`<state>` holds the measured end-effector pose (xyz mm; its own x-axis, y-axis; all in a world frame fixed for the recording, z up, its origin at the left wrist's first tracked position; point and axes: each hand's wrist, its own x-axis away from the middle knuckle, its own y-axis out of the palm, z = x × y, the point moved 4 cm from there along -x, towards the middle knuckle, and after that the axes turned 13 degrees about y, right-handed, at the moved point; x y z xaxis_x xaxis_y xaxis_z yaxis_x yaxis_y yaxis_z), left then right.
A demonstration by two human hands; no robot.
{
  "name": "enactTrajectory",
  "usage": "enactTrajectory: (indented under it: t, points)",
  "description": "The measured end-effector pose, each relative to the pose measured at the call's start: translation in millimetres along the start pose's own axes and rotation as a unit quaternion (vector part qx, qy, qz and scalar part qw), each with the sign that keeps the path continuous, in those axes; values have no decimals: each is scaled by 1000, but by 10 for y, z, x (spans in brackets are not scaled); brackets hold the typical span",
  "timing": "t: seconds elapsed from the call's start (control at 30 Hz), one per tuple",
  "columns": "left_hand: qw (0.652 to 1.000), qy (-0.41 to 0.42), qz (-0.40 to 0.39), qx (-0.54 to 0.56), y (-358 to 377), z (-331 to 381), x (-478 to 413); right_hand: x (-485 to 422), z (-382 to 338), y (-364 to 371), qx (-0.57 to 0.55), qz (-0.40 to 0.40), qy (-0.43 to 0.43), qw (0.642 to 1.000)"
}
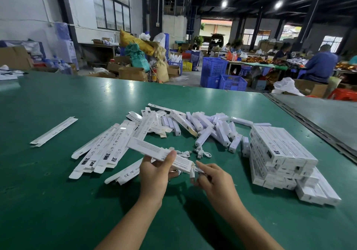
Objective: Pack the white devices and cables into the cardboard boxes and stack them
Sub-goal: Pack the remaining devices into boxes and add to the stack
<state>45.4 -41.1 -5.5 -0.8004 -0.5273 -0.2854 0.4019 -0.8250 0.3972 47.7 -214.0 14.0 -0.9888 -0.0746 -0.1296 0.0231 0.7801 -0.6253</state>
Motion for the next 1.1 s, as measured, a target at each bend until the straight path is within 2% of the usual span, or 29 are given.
enactTrajectory:
  t: [0.17,0.27,0.33,0.43,0.53,0.63,0.87,1.0,1.1]
  points:
    - [1000,-3,13,23,40,-43,56,-22,93,91,-66,20,54,996]
    - [999,6,20,30,60,-38,79,-9,153,163,-201,16,125,971]
    - [999,10,23,29,66,-31,89,-5,162,179,-243,17,139,960]
    - [999,18,24,15,65,-24,88,12,134,219,-221,-13,122,967]
    - [999,35,30,-7,39,-14,74,24,110,290,-267,-65,139,951]
    - [998,46,29,-20,31,-4,69,48,50,288,-233,-88,87,965]
    - [999,36,27,-11,48,-25,83,39,96,255,-136,-19,69,988]
    - [999,27,22,-7,19,-17,48,-10,131,127,-186,41,99,977]
    - [1000,10,22,2,20,-35,46,-52,176,93,-226,17,112,968]
